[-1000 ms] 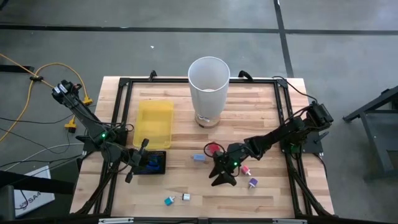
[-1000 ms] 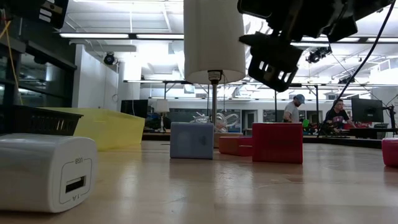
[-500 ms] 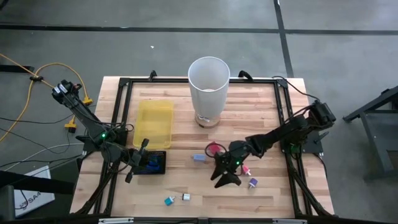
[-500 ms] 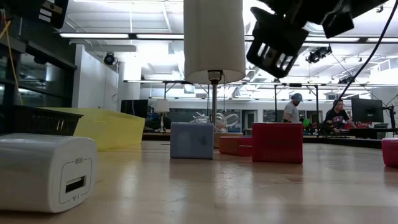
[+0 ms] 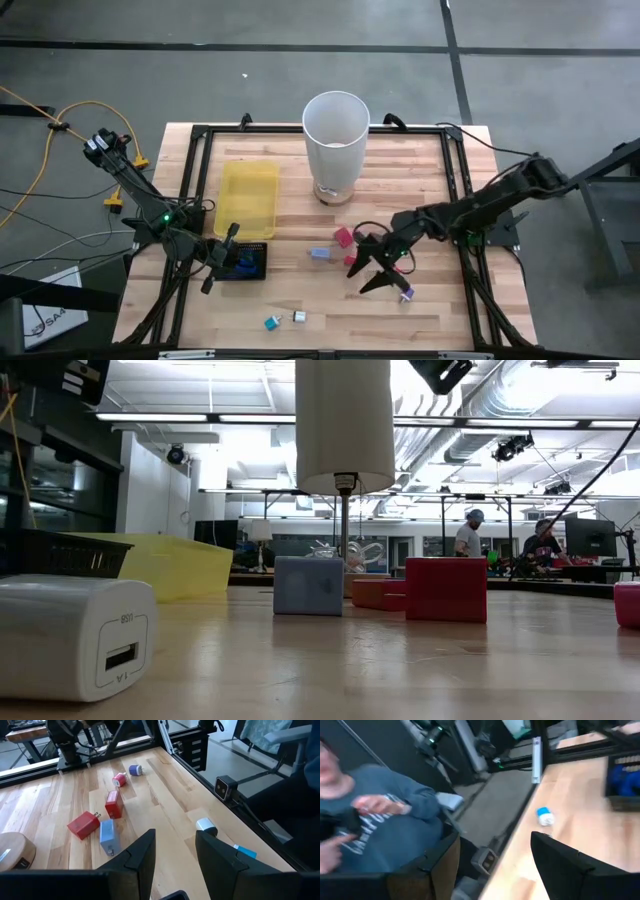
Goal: Pick & Place Office items
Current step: Put the violet charger adapter into the yellow bin
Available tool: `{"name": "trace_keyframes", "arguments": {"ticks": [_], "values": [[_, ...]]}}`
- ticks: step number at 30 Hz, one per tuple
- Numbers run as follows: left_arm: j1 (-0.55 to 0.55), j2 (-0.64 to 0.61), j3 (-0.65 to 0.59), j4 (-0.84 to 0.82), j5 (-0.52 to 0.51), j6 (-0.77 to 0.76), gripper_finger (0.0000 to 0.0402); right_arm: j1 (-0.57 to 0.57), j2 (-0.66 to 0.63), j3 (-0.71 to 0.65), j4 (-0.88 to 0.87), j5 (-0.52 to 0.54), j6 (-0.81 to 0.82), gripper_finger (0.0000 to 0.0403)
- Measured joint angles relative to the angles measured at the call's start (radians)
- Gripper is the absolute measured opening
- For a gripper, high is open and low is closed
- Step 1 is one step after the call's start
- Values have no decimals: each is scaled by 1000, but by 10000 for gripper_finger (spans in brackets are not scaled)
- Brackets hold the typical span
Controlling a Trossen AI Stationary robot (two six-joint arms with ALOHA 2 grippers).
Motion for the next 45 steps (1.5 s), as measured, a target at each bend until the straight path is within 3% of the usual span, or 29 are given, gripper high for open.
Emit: {"name": "trace_keyframes", "arguments": {"ticks": [5,11,22,32,45], "values": [[0,0,0,2,0,0,133,29,-88,0,-198,106,-81,231],[0,0,0,5,0,0,133,81,-134,0,-297,169,-96,231],[0,0,0,4,-1,0,133,143,-135,0,-521,216,-130,231],[0,0,0,3,-2,0,133,241,-135,0,-673,346,-315,231],[0,0,0,4,-5,0,133,386,-128,0,-820,434,-320,231]]}}
